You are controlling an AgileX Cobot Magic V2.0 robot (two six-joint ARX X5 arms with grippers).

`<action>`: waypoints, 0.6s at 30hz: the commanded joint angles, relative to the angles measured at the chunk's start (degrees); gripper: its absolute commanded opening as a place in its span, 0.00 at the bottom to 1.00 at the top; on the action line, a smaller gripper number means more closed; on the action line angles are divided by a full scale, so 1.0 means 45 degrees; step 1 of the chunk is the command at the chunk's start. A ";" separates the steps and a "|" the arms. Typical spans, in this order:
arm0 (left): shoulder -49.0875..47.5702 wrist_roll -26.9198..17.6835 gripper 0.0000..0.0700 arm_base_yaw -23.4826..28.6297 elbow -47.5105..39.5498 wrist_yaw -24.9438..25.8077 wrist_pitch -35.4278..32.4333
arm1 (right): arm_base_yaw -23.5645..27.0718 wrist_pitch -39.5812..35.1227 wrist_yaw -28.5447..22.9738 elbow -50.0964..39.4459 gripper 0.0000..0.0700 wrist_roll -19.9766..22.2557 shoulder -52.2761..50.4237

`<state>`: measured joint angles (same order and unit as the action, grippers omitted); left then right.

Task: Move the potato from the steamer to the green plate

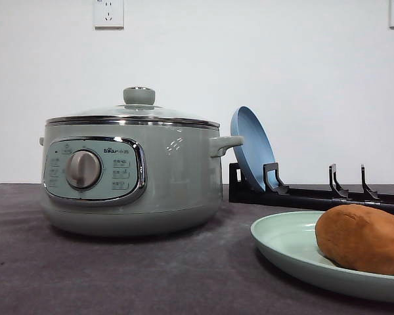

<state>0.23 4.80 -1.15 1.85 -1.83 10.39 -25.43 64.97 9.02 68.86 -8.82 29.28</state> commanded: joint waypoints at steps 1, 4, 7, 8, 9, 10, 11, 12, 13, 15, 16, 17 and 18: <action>-0.0010 -0.0195 0.00 0.0024 -0.0257 -0.0073 -0.0019 | -0.0058 -0.0136 -0.0009 0.0199 0.01 -0.0078 0.0039; -0.0010 -0.0195 0.00 0.0025 -0.0257 -0.0073 -0.0019 | -0.0040 -0.0387 -0.0026 0.0070 0.01 -0.0070 -0.0003; -0.0010 -0.0194 0.00 0.0024 -0.0257 -0.0073 -0.0019 | 0.0977 -0.1321 -0.0666 -0.0586 0.01 0.0415 -0.0249; -0.0010 -0.0194 0.00 0.0024 -0.0257 -0.0073 -0.0019 | 0.1543 -0.1870 -0.0469 -0.1020 0.01 0.0486 -0.0434; -0.0010 -0.0195 0.00 0.0024 -0.0257 -0.0073 -0.0015 | 0.2223 -0.2502 -0.0013 -0.1622 0.01 0.0491 -0.0713; -0.0010 -0.0199 0.00 0.0024 -0.0257 -0.0073 -0.0019 | 0.2840 -0.3174 0.0391 -0.2293 0.01 0.0496 -0.1029; -0.0010 -0.0194 0.00 0.0024 -0.0257 -0.0073 -0.0019 | 0.3387 -0.3877 0.0474 -0.3025 0.01 0.0505 -0.1381; -0.0010 -0.0194 0.00 0.0024 -0.0257 -0.0073 -0.0019 | 0.3969 -0.4908 0.0295 -0.4035 0.01 0.0501 -0.1847; -0.0010 -0.0195 0.00 0.0024 -0.0257 -0.0073 -0.0019 | 0.4454 -0.5919 0.0094 -0.5088 0.01 0.0471 -0.2304; -0.0010 -0.0195 0.00 0.0024 -0.0257 -0.0069 -0.0019 | 0.5031 -0.7292 -0.0022 -0.6767 0.01 0.0526 -0.3007; -0.0010 -0.0199 0.00 0.0024 -0.0257 -0.0073 -0.0019 | 0.5301 -0.7989 -0.0009 -0.7718 0.01 0.0625 -0.3389; -0.0010 -0.0199 0.00 0.0024 -0.0257 -0.0073 -0.0019 | 0.5488 -0.8474 -0.0007 -0.8496 0.01 0.0656 -0.3710; -0.0010 -0.0194 0.00 0.0024 -0.0257 -0.0073 -0.0019 | 0.5651 -0.8924 -0.0020 -0.9332 0.01 0.0657 -0.4051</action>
<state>0.23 4.80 -1.15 1.85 -1.83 10.39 -0.31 26.59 8.99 30.13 -6.80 11.72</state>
